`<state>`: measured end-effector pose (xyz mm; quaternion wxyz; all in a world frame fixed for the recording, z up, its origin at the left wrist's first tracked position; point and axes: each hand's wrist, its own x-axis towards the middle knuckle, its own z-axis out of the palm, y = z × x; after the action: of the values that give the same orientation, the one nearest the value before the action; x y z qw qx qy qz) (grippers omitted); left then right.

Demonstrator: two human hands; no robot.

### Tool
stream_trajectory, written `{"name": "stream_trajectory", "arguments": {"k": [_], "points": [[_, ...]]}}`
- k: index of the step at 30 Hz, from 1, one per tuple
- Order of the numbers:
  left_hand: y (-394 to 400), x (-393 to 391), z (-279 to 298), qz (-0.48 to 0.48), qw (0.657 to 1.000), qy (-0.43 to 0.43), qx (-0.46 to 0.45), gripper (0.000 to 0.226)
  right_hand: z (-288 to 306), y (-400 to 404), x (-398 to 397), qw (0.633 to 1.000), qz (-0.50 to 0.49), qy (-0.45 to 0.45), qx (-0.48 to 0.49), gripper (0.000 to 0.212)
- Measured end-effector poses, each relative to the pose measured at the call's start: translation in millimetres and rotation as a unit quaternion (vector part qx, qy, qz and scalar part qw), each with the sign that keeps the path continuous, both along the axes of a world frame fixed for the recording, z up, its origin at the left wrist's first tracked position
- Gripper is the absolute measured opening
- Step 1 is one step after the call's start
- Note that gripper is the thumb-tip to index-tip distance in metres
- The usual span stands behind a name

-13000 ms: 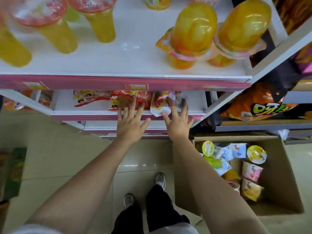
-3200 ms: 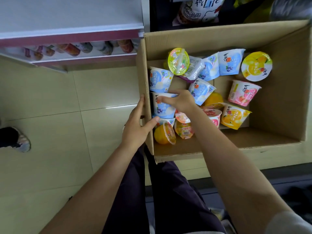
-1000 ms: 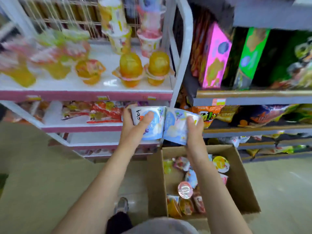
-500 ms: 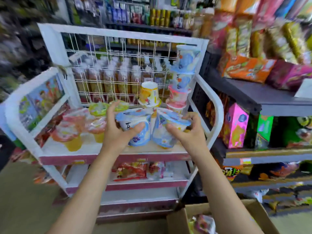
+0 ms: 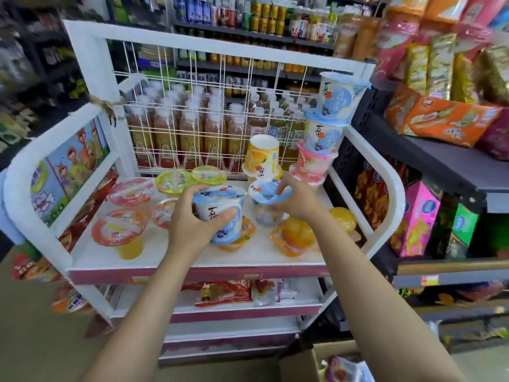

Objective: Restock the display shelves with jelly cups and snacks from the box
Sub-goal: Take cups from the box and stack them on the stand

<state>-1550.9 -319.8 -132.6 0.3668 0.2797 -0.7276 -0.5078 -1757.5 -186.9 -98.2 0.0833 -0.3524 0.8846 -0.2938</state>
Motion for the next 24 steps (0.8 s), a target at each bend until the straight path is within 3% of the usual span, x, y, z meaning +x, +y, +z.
{"name": "stream_trajectory", "arguments": {"k": [2,4,7,9,11,14,17,20,22,24], "points": [[1,0,-3,-0.008,1.000,-0.006,-0.014,0.073,-3,2,-2,0.997,0.007,0.002,0.071,0.037],[3,-2,-4,-0.010,1.000,0.004,-0.023,0.075,0,4,-4,0.997,-0.002,0.006,0.072,0.038],[9,-7,8,-0.022,0.999,0.032,-0.009,0.080,16,12,3,0.997,0.000,0.021,-0.077,0.034],[11,-15,18,-0.061,0.997,0.048,0.003,0.084,30,20,14,0.980,0.049,-0.083,-0.173,0.038],[13,-27,29,-0.118,0.992,0.040,0.000,0.091,41,29,26,0.948,0.134,-0.212,-0.195,0.056],[21,-41,42,-0.196,0.979,0.051,0.018,0.100,48,38,36,0.937,0.200,-0.229,-0.171,0.074],[23,-46,43,-0.236,0.970,0.043,0.030,0.106,48,42,34,0.944,0.173,-0.215,-0.180,0.070],[17,-45,44,-0.240,0.970,-0.025,-0.016,0.114,41,38,30,0.954,0.101,-0.181,-0.216,0.066],[8,-45,39,-0.170,0.968,-0.132,-0.131,0.106,36,29,23,0.956,0.030,-0.142,-0.254,0.073],[-1,-42,25,-0.101,0.926,-0.247,-0.267,0.082,29,18,11,0.969,-0.018,-0.074,-0.235,0.083]]}}
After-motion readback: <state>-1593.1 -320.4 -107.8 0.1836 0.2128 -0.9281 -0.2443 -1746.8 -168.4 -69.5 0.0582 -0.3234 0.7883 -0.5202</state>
